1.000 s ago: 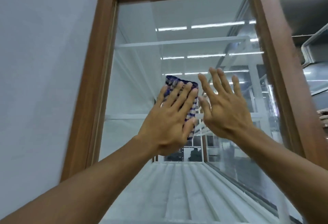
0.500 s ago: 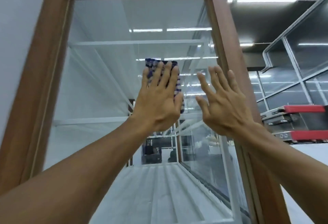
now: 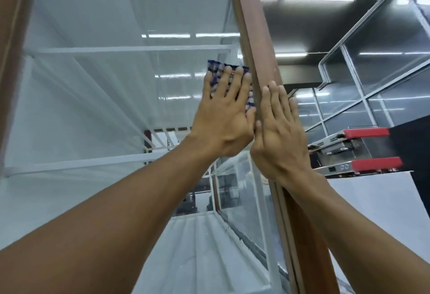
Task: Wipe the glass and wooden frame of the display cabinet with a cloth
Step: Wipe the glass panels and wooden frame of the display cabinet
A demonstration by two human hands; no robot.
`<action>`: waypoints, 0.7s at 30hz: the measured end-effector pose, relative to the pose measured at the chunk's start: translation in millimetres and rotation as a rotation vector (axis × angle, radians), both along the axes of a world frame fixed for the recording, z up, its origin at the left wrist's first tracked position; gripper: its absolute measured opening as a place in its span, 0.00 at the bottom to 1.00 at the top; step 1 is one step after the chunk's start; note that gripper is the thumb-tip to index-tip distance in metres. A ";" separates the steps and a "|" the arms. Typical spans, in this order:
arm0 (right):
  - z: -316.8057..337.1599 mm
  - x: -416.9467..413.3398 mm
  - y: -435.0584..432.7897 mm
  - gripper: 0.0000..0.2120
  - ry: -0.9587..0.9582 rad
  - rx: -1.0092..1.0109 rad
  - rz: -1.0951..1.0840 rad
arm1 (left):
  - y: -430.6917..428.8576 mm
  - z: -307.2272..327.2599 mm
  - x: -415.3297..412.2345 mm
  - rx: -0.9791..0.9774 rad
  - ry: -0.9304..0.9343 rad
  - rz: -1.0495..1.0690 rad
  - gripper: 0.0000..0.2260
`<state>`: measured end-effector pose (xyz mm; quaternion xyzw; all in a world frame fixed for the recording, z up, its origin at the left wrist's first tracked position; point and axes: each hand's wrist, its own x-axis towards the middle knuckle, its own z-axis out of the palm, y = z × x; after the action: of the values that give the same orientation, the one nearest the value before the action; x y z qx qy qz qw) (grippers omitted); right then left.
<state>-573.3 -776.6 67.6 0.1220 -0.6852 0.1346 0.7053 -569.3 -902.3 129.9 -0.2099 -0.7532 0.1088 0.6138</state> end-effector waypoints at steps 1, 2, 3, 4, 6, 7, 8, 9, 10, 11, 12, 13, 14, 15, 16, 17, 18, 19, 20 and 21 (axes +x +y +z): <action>-0.6 0.8 1.3 0.31 0.011 0.008 0.033 | 5.1 -6.9 -1.6 -0.028 0.000 0.006 0.31; -2.0 1.3 2.8 0.32 0.026 0.020 0.061 | 6.6 -14.2 -3.3 -0.049 -0.002 0.015 0.31; -4.2 1.5 5.0 0.33 0.039 0.037 0.081 | 5.4 -21.8 -4.6 -0.063 -0.006 0.016 0.32; -6.6 1.5 7.5 0.34 0.045 0.053 0.104 | 2.3 -30.6 -5.1 -0.080 -0.009 0.002 0.32; -11.1 2.9 10.6 0.34 0.036 0.057 0.178 | -8.9 -49.9 -4.3 -0.144 0.000 -0.041 0.31; -12.9 4.4 9.9 0.33 0.027 0.055 0.194 | -16.2 -58.7 -2.9 -0.181 0.002 -0.058 0.32; -15.0 5.5 7.5 0.33 0.018 0.058 0.169 | -23.8 -65.3 -1.3 -0.203 0.001 -0.064 0.32; -17.4 6.1 3.4 0.33 0.010 0.068 0.105 | -30.5 -69.1 0.0 -0.207 0.000 -0.064 0.32; -19.6 6.3 -1.6 0.33 0.003 0.082 0.026 | -36.4 -70.3 1.3 -0.196 0.001 -0.062 0.32; -21.2 6.0 -7.0 0.33 -0.003 0.096 -0.044 | -41.1 -70.2 2.6 -0.177 0.004 -0.061 0.32; -22.3 6.0 -12.4 0.32 -0.009 0.108 -0.093 | -45.2 -69.4 3.5 -0.160 0.007 -0.062 0.32; -22.7 6.2 -17.5 0.32 -0.013 0.120 -0.123 | -49.2 -69.1 4.1 -0.145 0.010 -0.065 0.32; -22.5 6.4 -22.5 0.31 -0.012 0.133 -0.138 | -53.2 -69.6 4.1 -0.133 0.013 -0.069 0.32; -22.3 6.5 -27.7 0.31 -0.006 0.146 -0.140 | -57.9 -70.7 3.4 -0.121 0.018 -0.075 0.32; -22.1 6.2 -33.4 0.31 -0.001 0.156 -0.133 | -63.0 -72.2 2.8 -0.109 0.023 -0.081 0.32; -21.9 5.5 -39.8 0.31 -0.005 0.163 -0.113 | -68.9 -73.6 2.3 -0.100 0.029 -0.086 0.31; -21.8 4.4 -47.7 0.31 -0.022 0.168 -0.080 | -75.7 -74.7 2.1 -0.091 0.035 -0.091 0.31; -21.8 3.0 -56.8 0.32 -0.041 0.172 -0.039 | -83.3 -75.7 2.2 -0.081 0.040 -0.096 0.31; -22.4 1.3 -66.6 0.32 -0.055 0.174 0.002 | -92.1 -76.7 2.4 -0.073 0.046 -0.102 0.31; -22.9 -0.4 -77.0 0.32 -0.060 0.172 0.038 | -101.9 -77.8 2.5 -0.067 0.055 -0.107 0.31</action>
<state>-573.7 -853.6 44.7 0.1908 -0.7126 0.0921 0.6688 -566.8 -1004.2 52.1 -0.2674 -0.7196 0.1067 0.6319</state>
